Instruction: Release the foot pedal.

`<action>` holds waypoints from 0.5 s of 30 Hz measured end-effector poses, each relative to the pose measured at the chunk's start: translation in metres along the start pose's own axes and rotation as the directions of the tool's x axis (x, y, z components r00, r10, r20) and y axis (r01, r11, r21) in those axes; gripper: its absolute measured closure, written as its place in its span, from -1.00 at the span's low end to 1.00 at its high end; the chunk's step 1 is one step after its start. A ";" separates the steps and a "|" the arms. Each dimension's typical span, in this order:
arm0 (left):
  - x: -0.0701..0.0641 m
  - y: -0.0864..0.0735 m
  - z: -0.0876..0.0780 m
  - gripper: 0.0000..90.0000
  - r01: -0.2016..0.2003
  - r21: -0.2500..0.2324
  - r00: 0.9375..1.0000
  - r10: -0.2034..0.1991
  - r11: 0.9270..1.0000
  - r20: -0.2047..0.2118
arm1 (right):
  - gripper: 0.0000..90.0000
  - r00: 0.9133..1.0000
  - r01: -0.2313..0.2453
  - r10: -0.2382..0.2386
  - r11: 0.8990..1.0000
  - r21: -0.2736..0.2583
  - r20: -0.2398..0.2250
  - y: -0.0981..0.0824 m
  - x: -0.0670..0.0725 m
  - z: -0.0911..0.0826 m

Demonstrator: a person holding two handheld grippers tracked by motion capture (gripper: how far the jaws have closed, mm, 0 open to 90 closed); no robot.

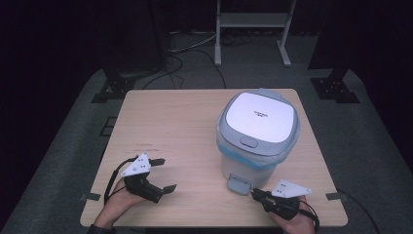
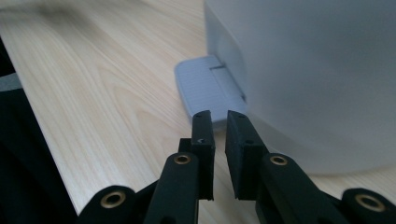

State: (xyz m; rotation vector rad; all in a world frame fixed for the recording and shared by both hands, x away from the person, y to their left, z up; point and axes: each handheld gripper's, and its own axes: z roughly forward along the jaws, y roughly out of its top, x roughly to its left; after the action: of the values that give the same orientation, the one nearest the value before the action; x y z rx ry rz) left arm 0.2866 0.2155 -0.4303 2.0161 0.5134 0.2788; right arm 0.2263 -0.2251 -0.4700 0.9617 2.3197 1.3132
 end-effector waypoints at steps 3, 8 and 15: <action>-0.003 -0.009 0.001 -0.98 -0.008 0.033 1.000 0.009 0.999 -0.020 | 0.76 1.000 -0.015 0.015 1.000 0.001 0.024 -0.004 -0.006 -0.007; -0.006 -0.022 0.003 -0.98 -0.016 0.104 0.999 0.020 0.994 -0.042 | 0.68 0.997 -0.037 0.036 0.999 0.012 0.067 -0.009 -0.019 -0.016; -0.006 -0.037 0.001 -0.98 -0.007 0.161 0.996 0.021 0.987 -0.082 | 0.46 0.989 -0.058 0.053 0.998 0.031 0.137 -0.014 -0.039 -0.023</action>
State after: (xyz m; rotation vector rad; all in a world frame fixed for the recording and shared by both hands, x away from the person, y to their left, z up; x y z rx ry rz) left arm 0.2732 0.2271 -0.4635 2.1719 0.5905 0.3414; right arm 0.2365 -0.2714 -0.4724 1.0990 2.2347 1.1918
